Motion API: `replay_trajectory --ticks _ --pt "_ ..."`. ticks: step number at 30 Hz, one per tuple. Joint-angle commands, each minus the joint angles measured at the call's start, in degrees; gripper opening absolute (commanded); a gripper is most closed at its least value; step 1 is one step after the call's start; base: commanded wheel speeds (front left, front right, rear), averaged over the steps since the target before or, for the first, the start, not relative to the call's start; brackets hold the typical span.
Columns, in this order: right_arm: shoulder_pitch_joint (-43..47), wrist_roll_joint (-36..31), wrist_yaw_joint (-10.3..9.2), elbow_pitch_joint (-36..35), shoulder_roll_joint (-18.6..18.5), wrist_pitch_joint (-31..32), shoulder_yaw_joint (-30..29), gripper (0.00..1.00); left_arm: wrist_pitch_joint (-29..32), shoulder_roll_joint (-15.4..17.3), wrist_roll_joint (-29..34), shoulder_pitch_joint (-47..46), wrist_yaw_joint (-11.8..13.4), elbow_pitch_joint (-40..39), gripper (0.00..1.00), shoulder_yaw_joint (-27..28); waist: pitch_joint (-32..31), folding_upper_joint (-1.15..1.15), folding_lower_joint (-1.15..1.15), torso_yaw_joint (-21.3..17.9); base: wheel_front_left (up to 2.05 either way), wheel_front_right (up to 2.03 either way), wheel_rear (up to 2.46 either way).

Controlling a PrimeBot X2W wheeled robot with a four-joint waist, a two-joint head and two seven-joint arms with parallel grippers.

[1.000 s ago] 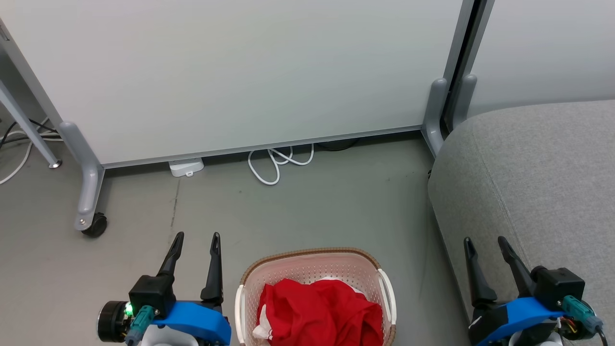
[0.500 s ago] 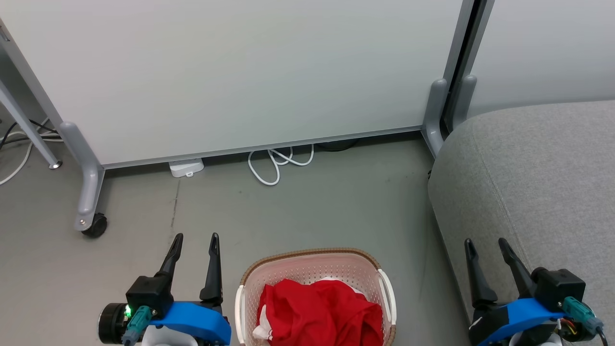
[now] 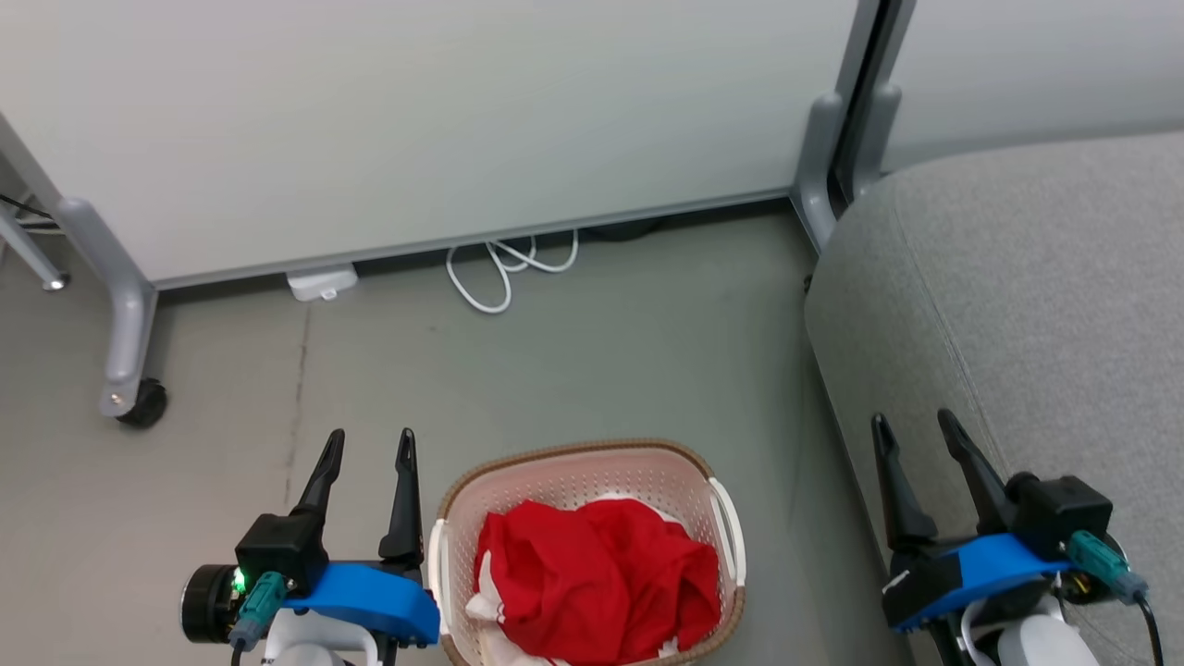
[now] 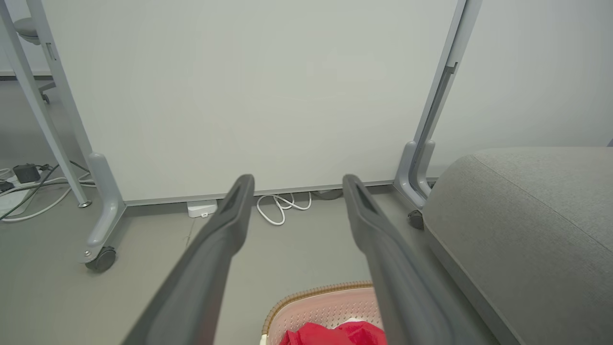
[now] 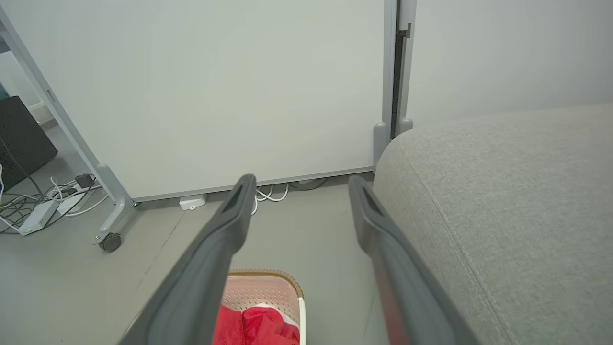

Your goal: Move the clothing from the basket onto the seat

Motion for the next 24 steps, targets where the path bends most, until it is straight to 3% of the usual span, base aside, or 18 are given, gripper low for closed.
replay_trajectory --ticks 1,14,24 --pt "-1.6 -0.2 0.03 -0.5 -0.3 -0.2 0.7 1.0 -0.2 0.3 0.7 -1.2 -0.1 0.3 1.0 0.0 2.8 0.0 0.0 -1.8 0.0 0.0 0.0" --pt "-11.5 1.2 0.03 -3.4 -0.3 -2.0 5.5 1.0 -0.2 2.6 3.2 -10.0 -1.4 5.6 1.0 -2.3 19.0 0.0 0.0 -9.2 0.0 0.0 0.0" --pt "-16.7 4.9 0.03 -3.3 -0.2 -3.2 8.9 1.0 4.1 3.7 3.7 -18.0 -1.2 16.3 1.0 -3.8 29.7 0.0 0.0 -14.0 0.0 0.0 0.0"
